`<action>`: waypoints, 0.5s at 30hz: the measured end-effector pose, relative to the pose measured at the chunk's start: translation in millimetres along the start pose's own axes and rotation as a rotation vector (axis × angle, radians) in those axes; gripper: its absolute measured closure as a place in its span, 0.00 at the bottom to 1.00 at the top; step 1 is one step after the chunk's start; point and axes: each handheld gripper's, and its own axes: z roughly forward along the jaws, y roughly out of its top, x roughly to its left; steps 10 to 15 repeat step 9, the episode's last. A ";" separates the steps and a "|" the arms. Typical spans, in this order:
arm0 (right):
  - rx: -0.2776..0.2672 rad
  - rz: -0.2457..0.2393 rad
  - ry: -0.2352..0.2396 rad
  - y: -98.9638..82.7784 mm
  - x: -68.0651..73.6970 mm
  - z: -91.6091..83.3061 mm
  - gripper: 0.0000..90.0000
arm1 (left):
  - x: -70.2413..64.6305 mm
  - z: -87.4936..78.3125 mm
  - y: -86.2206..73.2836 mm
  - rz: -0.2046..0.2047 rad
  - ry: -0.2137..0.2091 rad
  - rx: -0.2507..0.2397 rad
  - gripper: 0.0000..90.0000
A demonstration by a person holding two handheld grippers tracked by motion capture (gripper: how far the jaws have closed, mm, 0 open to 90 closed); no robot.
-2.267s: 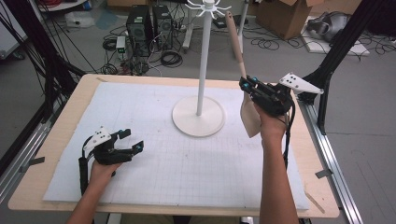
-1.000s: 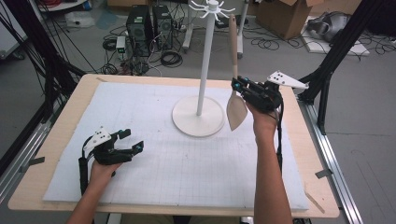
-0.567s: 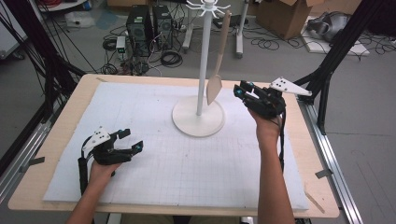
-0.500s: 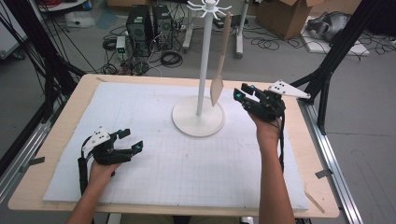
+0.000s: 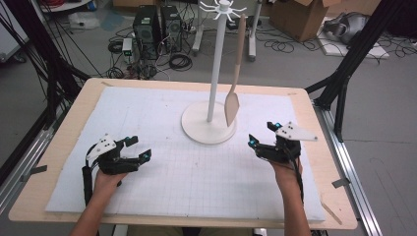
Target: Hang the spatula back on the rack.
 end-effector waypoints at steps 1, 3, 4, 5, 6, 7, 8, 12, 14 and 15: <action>-0.004 0.005 -0.005 -6.4 1.0 -3.9 0.23 | -0.1 -0.2 0.0 0.003 -0.002 0.006 0.20; -0.030 0.008 -0.020 -19.9 1.5 -11.7 0.22 | -0.9 -0.3 -0.4 0.005 -0.005 0.009 0.20; -0.033 0.024 -0.029 -26.9 3.3 -15.9 0.22 | -0.8 -0.5 -0.5 0.010 -0.006 0.013 0.20; -0.044 0.016 -0.039 -34.0 4.2 -19.8 0.22 | -1.1 -0.4 -0.7 0.008 -0.007 0.011 0.20; -0.044 0.009 -0.057 -40.7 5.4 -23.2 0.21 | -1.2 -0.3 -0.9 0.009 -0.008 0.010 0.20; -0.045 -0.001 -0.072 -47.5 6.6 -26.4 0.21 | -1.8 -0.1 -1.1 0.004 -0.010 0.010 0.20; -0.050 0.004 -0.076 -54.1 7.9 -29.3 0.21 | -2.0 0.3 -1.2 0.005 -0.013 0.008 0.20; -0.050 0.009 -0.081 -60.1 8.5 -31.5 0.21 | -2.1 0.5 -1.4 0.009 -0.013 0.010 0.20; -0.050 0.009 -0.081 -60.1 8.5 -31.5 0.21 | -2.1 0.5 -1.4 0.009 -0.013 0.010 0.20; -0.050 0.009 -0.081 -60.1 8.5 -31.5 0.21 | -2.1 0.5 -1.4 0.009 -0.013 0.010 0.20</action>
